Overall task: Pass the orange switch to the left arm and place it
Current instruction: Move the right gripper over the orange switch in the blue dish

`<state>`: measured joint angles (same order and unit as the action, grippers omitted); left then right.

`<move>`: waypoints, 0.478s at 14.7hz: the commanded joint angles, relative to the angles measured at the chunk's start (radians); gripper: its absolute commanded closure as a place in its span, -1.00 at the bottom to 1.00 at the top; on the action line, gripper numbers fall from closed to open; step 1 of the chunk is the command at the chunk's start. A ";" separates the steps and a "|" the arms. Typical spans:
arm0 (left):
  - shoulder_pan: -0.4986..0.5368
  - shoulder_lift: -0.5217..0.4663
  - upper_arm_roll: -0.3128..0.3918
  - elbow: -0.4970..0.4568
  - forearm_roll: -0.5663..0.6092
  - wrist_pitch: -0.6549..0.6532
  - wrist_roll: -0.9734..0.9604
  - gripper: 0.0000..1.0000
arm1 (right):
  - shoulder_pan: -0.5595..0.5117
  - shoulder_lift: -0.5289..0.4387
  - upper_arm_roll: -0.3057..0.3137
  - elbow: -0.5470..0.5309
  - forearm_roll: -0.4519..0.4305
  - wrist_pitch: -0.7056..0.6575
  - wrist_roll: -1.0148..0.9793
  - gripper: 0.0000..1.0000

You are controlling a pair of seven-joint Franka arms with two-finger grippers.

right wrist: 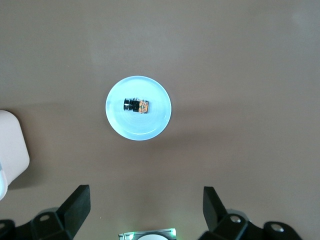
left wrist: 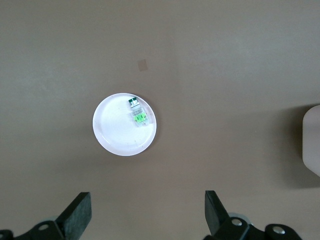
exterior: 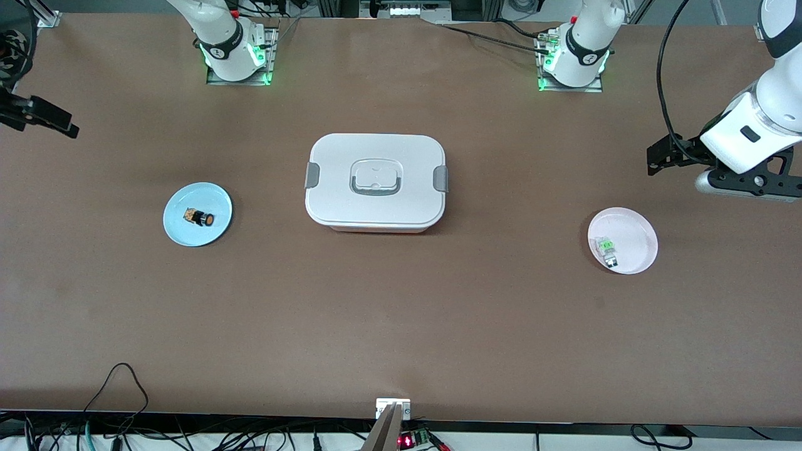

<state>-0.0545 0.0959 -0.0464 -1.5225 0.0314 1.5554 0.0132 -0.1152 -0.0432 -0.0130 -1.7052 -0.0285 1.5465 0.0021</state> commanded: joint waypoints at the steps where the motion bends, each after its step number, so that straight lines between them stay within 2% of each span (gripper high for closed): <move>1: -0.004 -0.005 -0.006 0.015 0.022 -0.018 -0.007 -1.00 | 0.002 0.080 0.002 0.044 0.005 0.000 0.003 -1.00; 7: -0.004 -0.005 -0.006 0.015 0.021 -0.020 -0.007 -1.00 | 0.008 0.126 0.002 0.062 0.012 0.006 0.003 -1.00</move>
<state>-0.0557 0.0959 -0.0480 -1.5223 0.0314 1.5552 0.0132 -0.1125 0.0631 -0.0126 -1.6789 -0.0280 1.5610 0.0021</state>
